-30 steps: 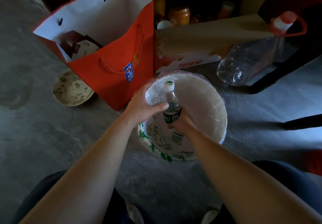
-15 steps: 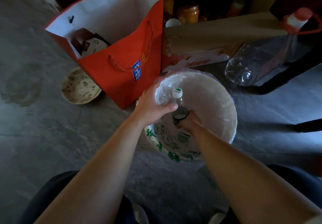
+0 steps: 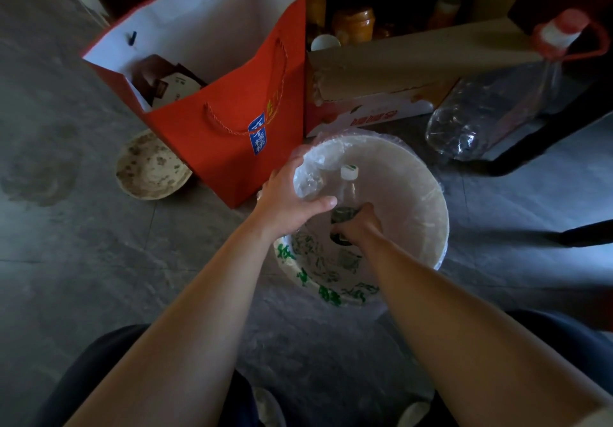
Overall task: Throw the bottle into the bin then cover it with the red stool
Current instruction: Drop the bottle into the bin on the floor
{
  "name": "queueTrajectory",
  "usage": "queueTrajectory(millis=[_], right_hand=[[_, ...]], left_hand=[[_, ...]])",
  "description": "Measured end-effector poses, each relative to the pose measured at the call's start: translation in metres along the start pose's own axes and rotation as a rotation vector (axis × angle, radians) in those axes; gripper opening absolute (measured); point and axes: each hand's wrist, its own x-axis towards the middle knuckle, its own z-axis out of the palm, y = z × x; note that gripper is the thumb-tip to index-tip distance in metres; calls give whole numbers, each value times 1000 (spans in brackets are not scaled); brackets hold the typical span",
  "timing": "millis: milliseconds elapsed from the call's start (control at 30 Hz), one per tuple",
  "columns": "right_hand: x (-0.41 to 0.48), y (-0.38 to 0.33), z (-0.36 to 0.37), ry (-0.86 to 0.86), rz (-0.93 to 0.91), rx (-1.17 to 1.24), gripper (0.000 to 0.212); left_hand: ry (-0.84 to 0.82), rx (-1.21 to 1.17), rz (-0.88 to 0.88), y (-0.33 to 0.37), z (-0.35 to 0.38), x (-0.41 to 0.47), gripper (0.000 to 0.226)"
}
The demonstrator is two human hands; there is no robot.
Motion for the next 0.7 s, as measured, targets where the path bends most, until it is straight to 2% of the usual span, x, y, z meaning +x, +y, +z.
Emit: queueTrajectory(millis=[233, 367, 467, 633, 700], right_hand=[[-19, -13, -13, 46, 76, 41, 91], [-98, -28, -58, 41, 45, -38, 82], [-182, -44, -104, -67, 46, -65, 87], [-354, -75, -213, -140, -41, -230, 49], [-428, -79, -258, -138, -54, -287, 42]], left_hand=[[72, 23, 45, 14, -4, -6, 90], [154, 67, -52, 55, -32, -53, 89], [131, 86, -75, 107, -65, -109, 84], [75, 82, -97, 225, -136, -221, 80], [27, 92, -111, 273, -168, -270, 83]])
